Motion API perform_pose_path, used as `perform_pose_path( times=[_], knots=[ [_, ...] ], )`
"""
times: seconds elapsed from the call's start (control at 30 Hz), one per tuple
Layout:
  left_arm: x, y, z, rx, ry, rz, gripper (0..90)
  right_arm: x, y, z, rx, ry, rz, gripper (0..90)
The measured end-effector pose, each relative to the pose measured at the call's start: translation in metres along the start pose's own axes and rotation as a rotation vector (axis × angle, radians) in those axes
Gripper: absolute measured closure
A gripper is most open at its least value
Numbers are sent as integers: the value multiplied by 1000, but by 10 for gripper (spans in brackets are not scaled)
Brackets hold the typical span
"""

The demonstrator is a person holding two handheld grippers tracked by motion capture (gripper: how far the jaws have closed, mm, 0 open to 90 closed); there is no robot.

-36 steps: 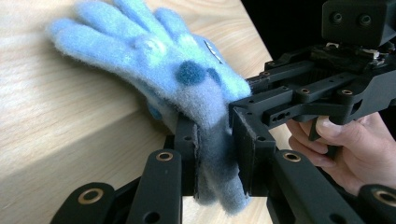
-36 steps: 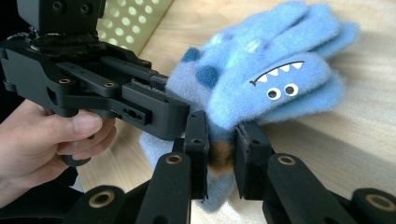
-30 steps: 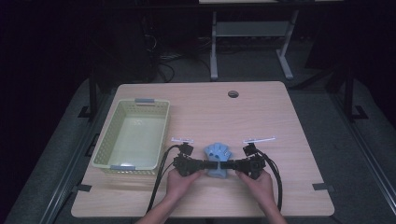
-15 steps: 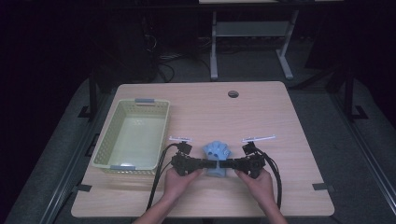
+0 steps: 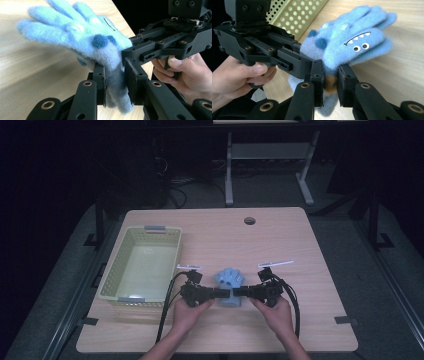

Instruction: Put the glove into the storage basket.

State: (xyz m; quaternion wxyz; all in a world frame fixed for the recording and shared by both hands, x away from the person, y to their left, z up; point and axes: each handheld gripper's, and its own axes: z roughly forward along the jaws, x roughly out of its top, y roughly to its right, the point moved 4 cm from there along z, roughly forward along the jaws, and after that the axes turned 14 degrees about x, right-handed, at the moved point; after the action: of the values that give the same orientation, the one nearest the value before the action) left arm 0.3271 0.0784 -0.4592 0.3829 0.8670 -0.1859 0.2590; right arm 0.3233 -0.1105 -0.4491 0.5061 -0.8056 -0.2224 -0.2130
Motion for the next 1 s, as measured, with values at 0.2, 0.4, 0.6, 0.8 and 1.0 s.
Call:
perform_pose_path(
  times=[0.2, 0.4, 0.6, 0.8, 1.0],
  knots=[
    [1, 1, -7, -4, 11, 0, 714, 5, -6, 1, 10, 4, -14, 769],
    [3, 0, -13, -6, 17, 10, 714, 10, -10, 3, 12, 6, -21, 768],
    [7, -1, -21, -5, 28, 20, 715, 17, -16, 6, 21, 0, -28, 769],
    [10, -1, -29, -8, 33, 23, 716, 24, -22, 9, 20, -6, -49, 769],
    [14, -1, -37, -4, 44, 31, 714, 32, -29, 12, 24, -13, -63, 769]
  ],
)
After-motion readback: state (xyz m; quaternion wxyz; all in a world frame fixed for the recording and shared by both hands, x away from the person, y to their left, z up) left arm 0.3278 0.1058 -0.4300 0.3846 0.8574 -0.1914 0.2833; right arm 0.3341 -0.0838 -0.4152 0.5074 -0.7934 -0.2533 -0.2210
